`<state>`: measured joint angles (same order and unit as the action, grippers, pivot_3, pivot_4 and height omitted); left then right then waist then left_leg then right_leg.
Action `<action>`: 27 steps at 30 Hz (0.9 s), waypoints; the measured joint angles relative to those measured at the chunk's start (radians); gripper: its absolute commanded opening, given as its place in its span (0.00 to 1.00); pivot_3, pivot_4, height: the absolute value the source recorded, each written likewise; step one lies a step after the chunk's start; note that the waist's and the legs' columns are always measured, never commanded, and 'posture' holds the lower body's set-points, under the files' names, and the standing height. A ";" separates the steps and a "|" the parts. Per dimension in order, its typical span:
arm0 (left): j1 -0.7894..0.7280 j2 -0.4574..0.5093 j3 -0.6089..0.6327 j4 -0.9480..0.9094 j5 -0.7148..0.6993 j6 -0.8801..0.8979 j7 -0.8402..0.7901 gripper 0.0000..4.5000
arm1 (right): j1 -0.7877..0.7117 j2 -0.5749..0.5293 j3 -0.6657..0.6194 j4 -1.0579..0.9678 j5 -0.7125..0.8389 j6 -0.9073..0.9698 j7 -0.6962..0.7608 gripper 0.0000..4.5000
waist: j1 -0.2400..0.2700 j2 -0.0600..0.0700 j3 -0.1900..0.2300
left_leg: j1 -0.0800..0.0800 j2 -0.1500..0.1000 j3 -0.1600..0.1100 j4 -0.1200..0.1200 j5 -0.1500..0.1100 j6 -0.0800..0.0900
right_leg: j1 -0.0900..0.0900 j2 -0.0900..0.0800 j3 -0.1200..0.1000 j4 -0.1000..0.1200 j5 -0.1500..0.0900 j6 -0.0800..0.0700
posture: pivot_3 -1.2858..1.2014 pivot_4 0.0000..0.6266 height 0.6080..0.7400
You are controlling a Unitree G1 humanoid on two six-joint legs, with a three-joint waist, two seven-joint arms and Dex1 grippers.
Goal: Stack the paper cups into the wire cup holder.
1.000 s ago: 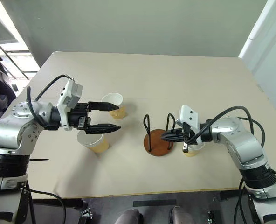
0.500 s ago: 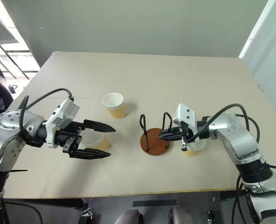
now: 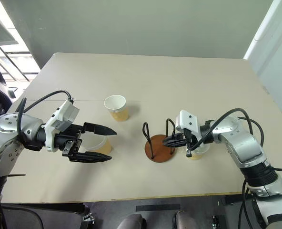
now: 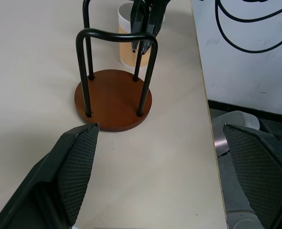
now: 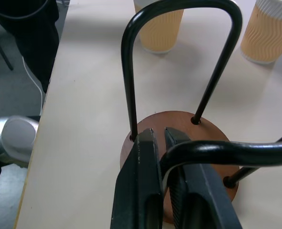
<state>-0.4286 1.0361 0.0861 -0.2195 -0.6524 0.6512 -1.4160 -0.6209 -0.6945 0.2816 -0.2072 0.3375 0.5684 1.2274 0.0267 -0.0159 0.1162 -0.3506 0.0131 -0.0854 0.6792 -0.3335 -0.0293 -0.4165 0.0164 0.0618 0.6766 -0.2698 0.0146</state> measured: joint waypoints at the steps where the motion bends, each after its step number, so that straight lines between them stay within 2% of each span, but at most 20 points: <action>1: 0.000 0.000 0.000 0.000 0.000 0.000 0.000 1.00 | 0.001 -0.003 0.004 0.000 -0.003 0.000 0.002 0.31 | 0.000 0.000 0.000 | 0.000 0.000 0.000 0.000 0.000 0.000 | 0.000 0.000 0.000 0.000 0.000 0.000 | 0.52 0.24 1.00; 7: 0.000 -0.007 0.000 0.000 0.001 -0.005 0.004 1.00 | 0.010 -0.015 0.007 -0.010 -0.005 0.009 0.009 0.80 | 0.000 0.000 0.000 | 0.000 0.000 0.000 0.000 0.000 0.000 | 0.000 0.000 0.000 0.000 0.000 0.000 | 0.52 0.24 1.00; 17: -0.007 -0.032 0.000 0.007 0.005 -0.012 0.025 1.00 | 0.010 -0.015 -0.010 -0.035 0.057 0.089 0.001 0.80 | 0.000 0.000 0.000 | 0.000 0.000 0.000 0.000 0.000 0.000 | 0.000 0.000 0.000 0.000 0.000 0.000 | 0.52 0.24 1.00; 27: -0.174 -0.090 -0.001 0.118 0.025 0.010 0.163 1.00 | -0.111 -0.068 -0.140 0.082 0.102 0.146 -0.014 0.80 | 0.001 0.000 0.000 | 0.000 0.000 0.000 0.000 0.000 0.000 | 0.000 0.000 0.000 -0.001 0.001 -0.001 | 0.52 0.24 1.00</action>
<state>-0.6030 0.9461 0.0853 -0.1013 -0.6274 0.6610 -1.2527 -0.7316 -0.7625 0.1416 -0.1253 0.4396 0.7142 1.2138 0.0275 -0.0159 0.1162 -0.3507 0.0131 -0.0853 0.6791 -0.3334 -0.0292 -0.4163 0.0164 0.0617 0.6759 -0.2690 0.0138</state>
